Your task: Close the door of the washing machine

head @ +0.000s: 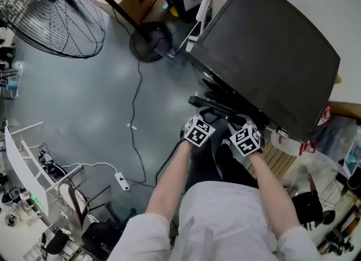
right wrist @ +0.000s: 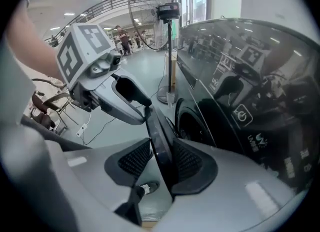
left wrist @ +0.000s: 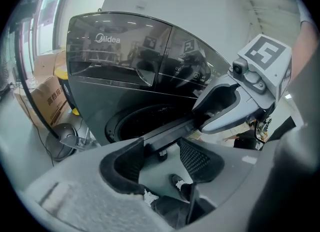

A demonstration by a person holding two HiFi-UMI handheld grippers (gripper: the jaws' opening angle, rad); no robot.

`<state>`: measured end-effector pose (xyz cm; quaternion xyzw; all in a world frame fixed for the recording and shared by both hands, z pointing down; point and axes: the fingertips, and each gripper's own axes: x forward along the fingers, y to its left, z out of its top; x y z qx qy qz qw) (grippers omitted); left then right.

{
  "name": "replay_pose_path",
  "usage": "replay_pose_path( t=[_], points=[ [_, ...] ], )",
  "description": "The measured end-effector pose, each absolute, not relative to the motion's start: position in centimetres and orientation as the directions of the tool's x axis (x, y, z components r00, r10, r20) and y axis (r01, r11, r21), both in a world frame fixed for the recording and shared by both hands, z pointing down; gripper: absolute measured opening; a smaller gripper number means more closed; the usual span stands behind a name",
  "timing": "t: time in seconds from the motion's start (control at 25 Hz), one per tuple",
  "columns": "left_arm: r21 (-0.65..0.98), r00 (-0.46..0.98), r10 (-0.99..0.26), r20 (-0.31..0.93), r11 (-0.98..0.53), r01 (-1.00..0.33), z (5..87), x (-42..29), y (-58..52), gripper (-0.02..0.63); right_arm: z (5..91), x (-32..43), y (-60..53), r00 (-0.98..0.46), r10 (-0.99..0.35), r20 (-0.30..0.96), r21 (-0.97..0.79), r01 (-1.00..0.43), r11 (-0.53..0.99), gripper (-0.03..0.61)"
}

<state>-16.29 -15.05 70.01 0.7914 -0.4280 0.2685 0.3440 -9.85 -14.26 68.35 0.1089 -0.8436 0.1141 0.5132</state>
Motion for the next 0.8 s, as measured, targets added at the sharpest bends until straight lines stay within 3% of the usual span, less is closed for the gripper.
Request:
replay_pose_path(
  t=[0.28, 0.6, 0.8],
  points=[
    [0.332, 0.521, -0.471, 0.712, -0.428, -0.841, 70.1, -16.2, -16.1, 0.218, 68.3, -9.8, -15.4, -0.390, -0.197, 0.900, -0.020, -0.486, 0.873, 0.167],
    [0.311, 0.488, -0.515, 0.705, -0.394, -0.865, 70.1, -16.6, -17.2, 0.219, 67.3, -9.5, -17.0, -0.308, -0.392, 0.867, 0.034, -0.748, 0.663, 0.212],
    [0.306, 0.457, -0.567, 0.685, -0.346, -0.887, 69.6, -17.1, -18.2, 0.221, 66.4, -8.1, -17.4, -0.304, -0.495, 0.814, -0.030, -0.873, 0.487, 0.171]
  ],
)
